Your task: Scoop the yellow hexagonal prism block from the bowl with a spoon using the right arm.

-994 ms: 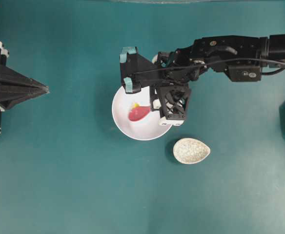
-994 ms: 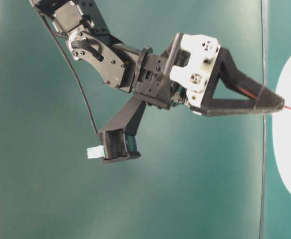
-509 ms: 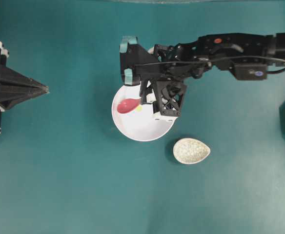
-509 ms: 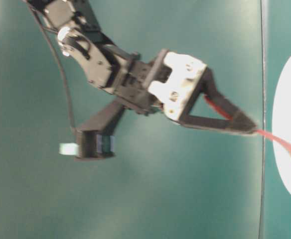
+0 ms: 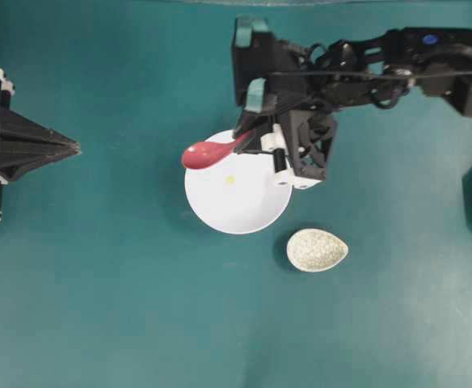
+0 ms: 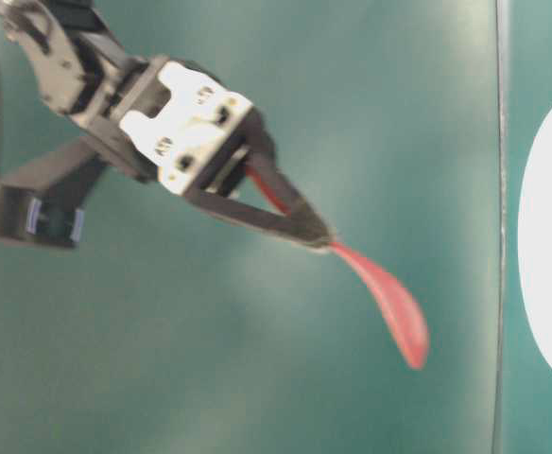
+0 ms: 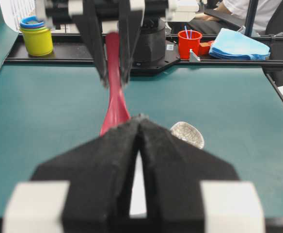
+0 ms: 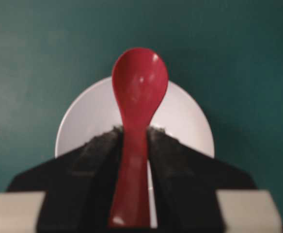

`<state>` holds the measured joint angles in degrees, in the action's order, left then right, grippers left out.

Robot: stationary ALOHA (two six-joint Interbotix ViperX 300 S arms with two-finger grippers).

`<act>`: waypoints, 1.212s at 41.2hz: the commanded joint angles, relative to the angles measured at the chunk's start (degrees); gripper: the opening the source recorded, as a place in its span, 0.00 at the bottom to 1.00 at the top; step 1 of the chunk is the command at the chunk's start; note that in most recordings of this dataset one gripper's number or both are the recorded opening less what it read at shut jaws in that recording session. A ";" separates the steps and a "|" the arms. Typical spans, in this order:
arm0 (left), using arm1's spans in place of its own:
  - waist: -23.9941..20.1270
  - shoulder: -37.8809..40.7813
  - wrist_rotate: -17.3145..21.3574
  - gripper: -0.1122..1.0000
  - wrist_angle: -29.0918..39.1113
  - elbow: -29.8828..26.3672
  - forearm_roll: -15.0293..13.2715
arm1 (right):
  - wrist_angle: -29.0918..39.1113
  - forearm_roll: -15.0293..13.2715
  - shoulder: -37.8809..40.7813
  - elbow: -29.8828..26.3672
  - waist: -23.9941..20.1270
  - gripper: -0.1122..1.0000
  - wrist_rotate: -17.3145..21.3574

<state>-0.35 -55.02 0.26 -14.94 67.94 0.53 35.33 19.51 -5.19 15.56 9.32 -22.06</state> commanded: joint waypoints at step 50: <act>-1.23 0.44 0.00 0.13 -0.35 -1.49 0.18 | -7.56 -0.18 -12.22 18.63 0.44 0.32 0.09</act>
<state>-1.41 -54.93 0.26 -14.94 67.94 0.62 29.18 19.42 -16.08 34.28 9.76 -21.88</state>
